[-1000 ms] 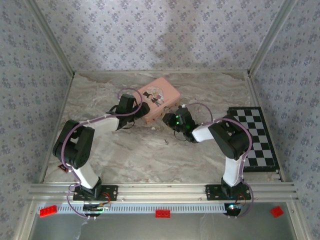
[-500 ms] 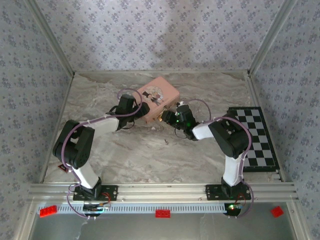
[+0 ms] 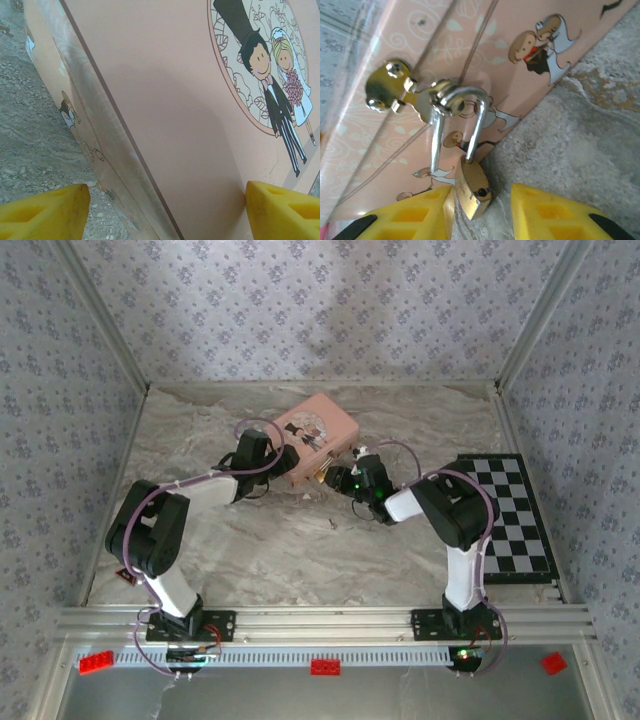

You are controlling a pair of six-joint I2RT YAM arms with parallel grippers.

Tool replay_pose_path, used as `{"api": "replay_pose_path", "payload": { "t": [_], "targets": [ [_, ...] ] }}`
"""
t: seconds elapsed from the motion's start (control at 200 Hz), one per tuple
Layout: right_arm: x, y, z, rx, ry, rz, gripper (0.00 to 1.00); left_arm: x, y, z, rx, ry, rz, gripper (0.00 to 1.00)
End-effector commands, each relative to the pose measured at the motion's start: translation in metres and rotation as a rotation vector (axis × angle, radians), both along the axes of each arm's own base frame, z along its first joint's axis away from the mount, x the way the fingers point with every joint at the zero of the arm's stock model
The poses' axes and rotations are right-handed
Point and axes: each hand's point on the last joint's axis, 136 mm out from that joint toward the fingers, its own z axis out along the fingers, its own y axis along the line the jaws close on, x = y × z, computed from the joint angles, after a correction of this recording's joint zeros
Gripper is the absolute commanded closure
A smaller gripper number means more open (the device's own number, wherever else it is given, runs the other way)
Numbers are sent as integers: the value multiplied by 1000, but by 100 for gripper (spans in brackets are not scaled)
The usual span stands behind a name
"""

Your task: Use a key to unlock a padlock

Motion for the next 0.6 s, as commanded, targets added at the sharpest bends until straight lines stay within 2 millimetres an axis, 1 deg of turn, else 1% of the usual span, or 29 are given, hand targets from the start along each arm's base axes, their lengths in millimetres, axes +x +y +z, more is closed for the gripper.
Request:
{"api": "replay_pose_path", "payload": {
  "t": [0.0, 0.135, 0.315, 0.44, 0.595],
  "targets": [
    [6, 9, 3, 41, -34, 38, 65, -28, 17, -37, 87, 137, 4, 21],
    [-8, 16, -6, -20, -14, 64, 62, -28, 17, -36, 86, 134, 5, 21],
    [-19, 20, -31, -77, 50, 76, 64, -28, 16, -34, 79, 130, 5, 21],
    [-19, 23, -41, -97, 69, 80, 65, -28, 17, -32, 81, 125, 5, 21],
    [-16, 28, -42, -148, 68, 93, 66, -28, 17, -30, 78, 121, 7, 21]
  ]
}}
